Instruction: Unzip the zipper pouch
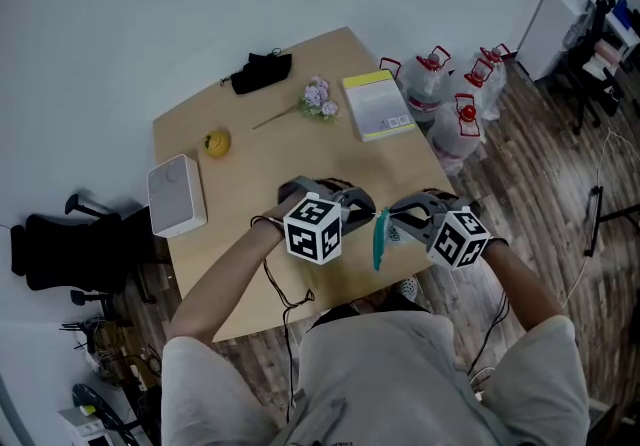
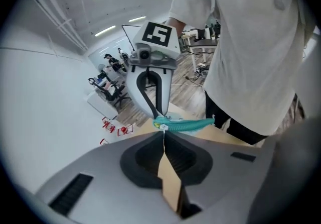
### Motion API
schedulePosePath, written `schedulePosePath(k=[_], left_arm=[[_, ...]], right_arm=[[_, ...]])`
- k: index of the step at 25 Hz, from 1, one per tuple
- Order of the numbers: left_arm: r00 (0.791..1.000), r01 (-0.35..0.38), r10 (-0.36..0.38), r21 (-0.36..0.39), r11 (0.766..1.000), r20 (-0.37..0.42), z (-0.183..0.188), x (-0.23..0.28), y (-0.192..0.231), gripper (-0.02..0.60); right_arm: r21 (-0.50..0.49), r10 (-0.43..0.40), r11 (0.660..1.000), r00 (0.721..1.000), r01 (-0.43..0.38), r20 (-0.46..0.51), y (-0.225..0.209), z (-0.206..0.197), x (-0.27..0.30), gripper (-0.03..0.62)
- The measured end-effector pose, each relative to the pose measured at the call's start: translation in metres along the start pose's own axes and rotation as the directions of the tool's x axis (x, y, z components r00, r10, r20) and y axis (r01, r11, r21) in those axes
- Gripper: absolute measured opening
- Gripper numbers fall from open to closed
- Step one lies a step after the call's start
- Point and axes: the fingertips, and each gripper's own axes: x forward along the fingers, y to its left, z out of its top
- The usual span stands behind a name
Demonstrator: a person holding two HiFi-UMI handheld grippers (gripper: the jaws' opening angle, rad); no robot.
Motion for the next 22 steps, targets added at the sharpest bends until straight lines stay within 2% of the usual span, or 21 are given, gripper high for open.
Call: schedulePosePath(k=[2,4,7,10,12,17,22], left_arm=[[0.995,-0.096,0.096,-0.027,0.995,0.006,-0.001,-0.004,0.016,0.025],[0.978,-0.207,0.207,-0.022,0.978,-0.003,-0.001,-0.007,0.031,0.024],[0.931,-0.365,0.365,-0.031,0.93,-0.02,-0.003,-0.012,0.05,0.023],[0.885,-0.465,0.464,-0.061,0.883,-0.039,-0.008,-0.014,0.062,0.023],[0.872,-0.49,0.488,-0.06,0.87,-0.044,-0.009,-0.016,0.065,0.023],[0.873,-0.487,0.486,-0.017,0.873,-0.041,-0.009,-0.019,0.065,0.023],[0.887,-0.454,0.459,0.082,0.887,-0.056,-0.008,-0.014,0.059,0.022]], right_arm=[[0.098,-0.064,0.993,0.998,0.062,0.02,-0.014,-0.001,-0.003,0.021],[0.186,-0.133,0.975,0.991,0.124,0.033,-0.027,-0.002,-0.007,0.021],[0.285,-0.236,0.934,0.971,0.215,0.041,-0.046,-0.003,-0.009,0.02],[0.326,-0.318,0.899,0.947,0.291,0.032,-0.059,-0.004,-0.007,0.02],[0.356,-0.328,0.887,0.944,0.293,0.04,-0.06,-0.002,-0.006,0.022],[0.383,-0.262,0.898,0.963,0.218,0.065,-0.06,0.002,-0.005,0.056],[0.406,-0.135,0.911,0.981,0.067,0.143,-0.054,0.01,-0.009,0.171]])
